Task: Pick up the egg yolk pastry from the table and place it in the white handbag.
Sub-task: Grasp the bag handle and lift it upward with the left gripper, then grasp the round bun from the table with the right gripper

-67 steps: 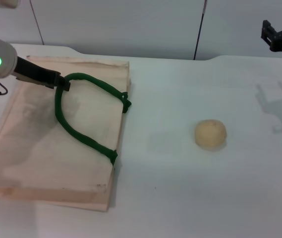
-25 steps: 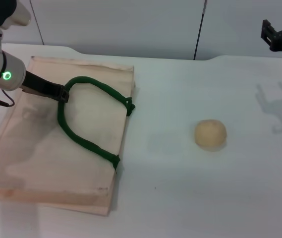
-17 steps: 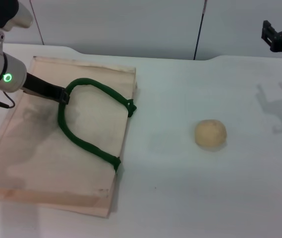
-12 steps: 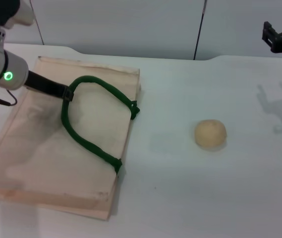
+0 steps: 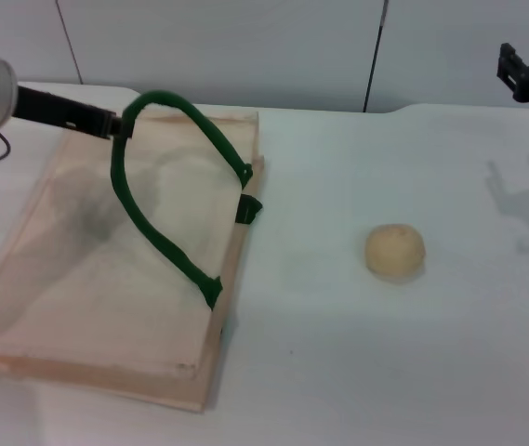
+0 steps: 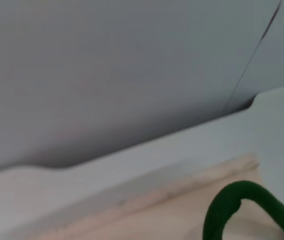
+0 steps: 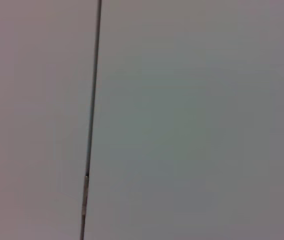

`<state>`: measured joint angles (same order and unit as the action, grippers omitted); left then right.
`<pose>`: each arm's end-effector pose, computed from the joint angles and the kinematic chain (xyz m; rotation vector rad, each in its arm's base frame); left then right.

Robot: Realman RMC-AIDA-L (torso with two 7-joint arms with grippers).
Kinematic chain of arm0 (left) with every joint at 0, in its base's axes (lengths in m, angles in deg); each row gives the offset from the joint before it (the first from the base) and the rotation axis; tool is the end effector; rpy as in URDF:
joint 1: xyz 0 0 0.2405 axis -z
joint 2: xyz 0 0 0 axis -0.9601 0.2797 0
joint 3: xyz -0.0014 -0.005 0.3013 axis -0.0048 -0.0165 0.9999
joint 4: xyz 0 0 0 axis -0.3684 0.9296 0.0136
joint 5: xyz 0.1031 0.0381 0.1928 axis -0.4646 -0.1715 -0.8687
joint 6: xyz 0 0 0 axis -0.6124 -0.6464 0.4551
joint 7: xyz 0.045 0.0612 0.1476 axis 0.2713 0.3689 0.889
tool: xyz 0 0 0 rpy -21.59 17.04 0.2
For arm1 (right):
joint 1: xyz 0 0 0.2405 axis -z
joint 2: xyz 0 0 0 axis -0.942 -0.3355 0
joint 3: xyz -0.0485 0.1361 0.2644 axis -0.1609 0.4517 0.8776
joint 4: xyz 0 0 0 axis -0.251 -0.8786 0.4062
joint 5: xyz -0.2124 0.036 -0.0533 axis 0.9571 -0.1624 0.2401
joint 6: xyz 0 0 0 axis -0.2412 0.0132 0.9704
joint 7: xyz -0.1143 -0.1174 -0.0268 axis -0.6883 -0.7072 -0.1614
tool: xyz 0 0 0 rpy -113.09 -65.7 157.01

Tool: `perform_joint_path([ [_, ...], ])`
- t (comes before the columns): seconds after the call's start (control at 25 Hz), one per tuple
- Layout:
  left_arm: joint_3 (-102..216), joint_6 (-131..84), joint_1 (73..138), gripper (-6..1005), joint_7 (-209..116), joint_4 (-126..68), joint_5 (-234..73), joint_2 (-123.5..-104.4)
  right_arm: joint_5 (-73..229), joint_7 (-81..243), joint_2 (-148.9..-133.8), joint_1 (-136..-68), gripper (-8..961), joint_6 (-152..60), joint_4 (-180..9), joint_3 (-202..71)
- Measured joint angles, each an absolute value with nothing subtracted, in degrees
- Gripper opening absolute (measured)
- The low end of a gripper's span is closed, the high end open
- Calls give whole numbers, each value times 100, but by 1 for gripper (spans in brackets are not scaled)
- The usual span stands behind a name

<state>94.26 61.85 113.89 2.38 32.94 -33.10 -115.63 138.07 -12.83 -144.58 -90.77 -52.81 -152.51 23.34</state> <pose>-0.2695 0.4669 0.0571 -2.2748 -1.0927 -0.1024 0.2618 0.4632 -0.0111 -1.7955 0.5953 0.3978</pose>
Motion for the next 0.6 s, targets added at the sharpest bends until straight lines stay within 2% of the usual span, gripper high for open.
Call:
perform_joint_path([
  [0.6,9419,7157,10935,121,65,5429,-2401,-11559,14057,-1326,-14438,-8785,608,-5589,-15232,2125],
])
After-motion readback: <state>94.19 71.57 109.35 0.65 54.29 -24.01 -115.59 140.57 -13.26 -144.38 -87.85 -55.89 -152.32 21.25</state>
